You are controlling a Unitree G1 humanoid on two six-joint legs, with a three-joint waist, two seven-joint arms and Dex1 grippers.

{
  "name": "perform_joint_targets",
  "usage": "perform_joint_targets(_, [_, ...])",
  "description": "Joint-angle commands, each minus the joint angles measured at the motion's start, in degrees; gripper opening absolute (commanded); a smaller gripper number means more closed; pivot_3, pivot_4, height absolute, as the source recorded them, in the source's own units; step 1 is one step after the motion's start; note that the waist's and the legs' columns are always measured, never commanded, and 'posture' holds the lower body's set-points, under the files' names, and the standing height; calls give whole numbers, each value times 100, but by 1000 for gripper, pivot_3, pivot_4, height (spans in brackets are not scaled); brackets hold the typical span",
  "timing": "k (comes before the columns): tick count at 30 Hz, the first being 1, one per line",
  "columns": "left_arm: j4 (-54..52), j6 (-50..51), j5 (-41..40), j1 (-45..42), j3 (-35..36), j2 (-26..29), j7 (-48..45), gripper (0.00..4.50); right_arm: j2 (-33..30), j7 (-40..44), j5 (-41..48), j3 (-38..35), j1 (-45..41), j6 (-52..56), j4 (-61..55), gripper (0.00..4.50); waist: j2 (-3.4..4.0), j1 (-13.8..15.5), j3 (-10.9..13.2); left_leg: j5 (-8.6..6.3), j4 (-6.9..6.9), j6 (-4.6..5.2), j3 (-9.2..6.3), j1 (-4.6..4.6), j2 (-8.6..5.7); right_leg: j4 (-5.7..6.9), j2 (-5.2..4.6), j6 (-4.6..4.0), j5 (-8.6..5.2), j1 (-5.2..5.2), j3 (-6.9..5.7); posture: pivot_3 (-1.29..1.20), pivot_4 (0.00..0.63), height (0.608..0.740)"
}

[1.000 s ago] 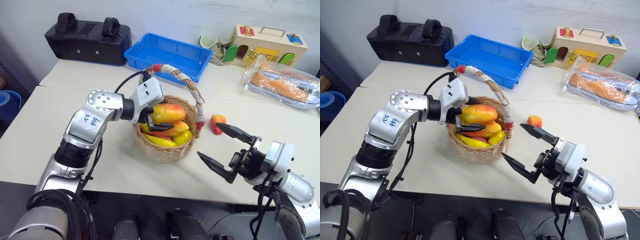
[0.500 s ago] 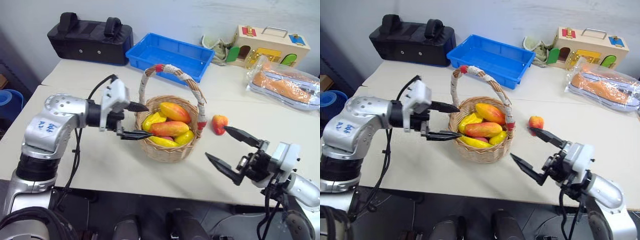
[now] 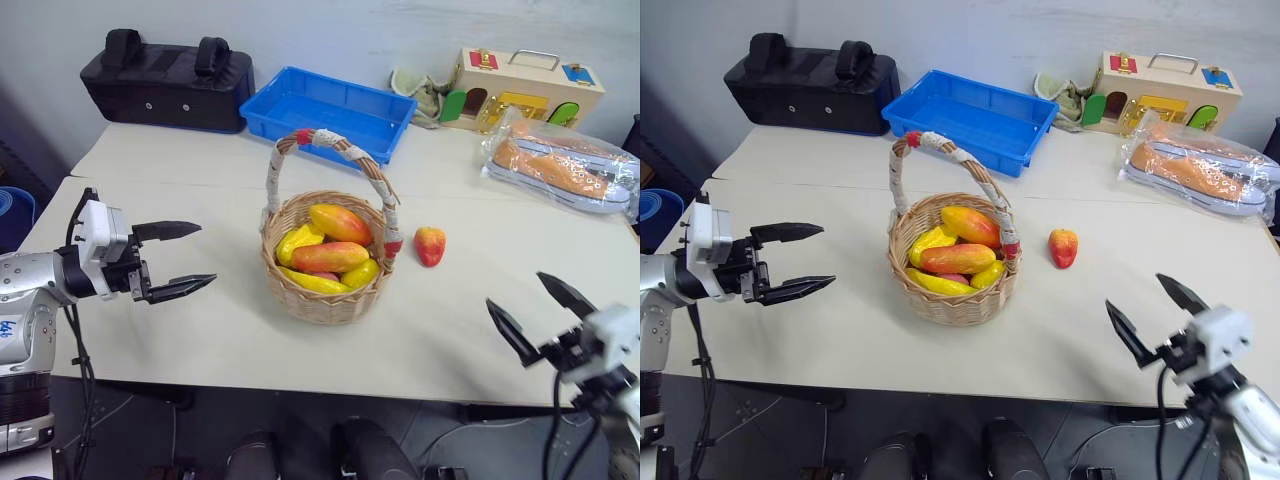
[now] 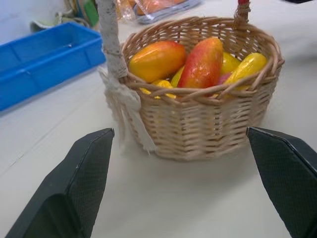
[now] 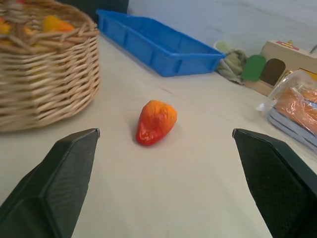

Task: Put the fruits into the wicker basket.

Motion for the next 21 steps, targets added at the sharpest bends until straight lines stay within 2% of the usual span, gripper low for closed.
perform_joint_targets(1, [-437, -73, -170, -79, -25, 24, 70, 4487, -496, -591, 291, 384, -1152, 1599, -330, 4500, 2, -31, 1, 1, -2, -2, 1, 0, 0, 0, 0, 0, 0, -1, 0, 0, 150, 740])
perform_joint_targets(5, [-604, 121, -273, -162, -92, -45, 294, 4487, -972, -834, 373, 1144, -2807, 3542, 194, 4500, 11, -47, 7, 5, -4, -5, 3, -1, 1, 3, 1, 0, 0, -8, 3, 0, 150, 740])
perform_joint_targets(10, [-974, 315, -367, 96, -83, -74, 484, 4487, -959, -1130, 98, 1853, -4556, 5140, 1470, 4500, 11, -63, 7, 7, -12, -5, 4, -11, 2, -5, 4, 0, 0, -18, 3, 0, 150, 740])
perform_joint_targets(15, [-1356, 563, -525, 397, 12, -34, 635, 4487, -758, -1079, -212, 2187, -5208, 5181, 2421, 4500, 11, -68, 7, 3, -21, -4, 1, -23, 2, -9, 3, 6, 1, -30, 4, 0, 150, 740])
perform_joint_targets(21, [-1711, 744, -633, 599, 62, -62, 936, 4487, -212, -973, -467, 2297, -5416, 4791, 3388, 4500, 12, -137, 7, 5, -14, -5, 4, -24, 2, -8, 4, 6, 1, -28, 9, 0, 150, 740])
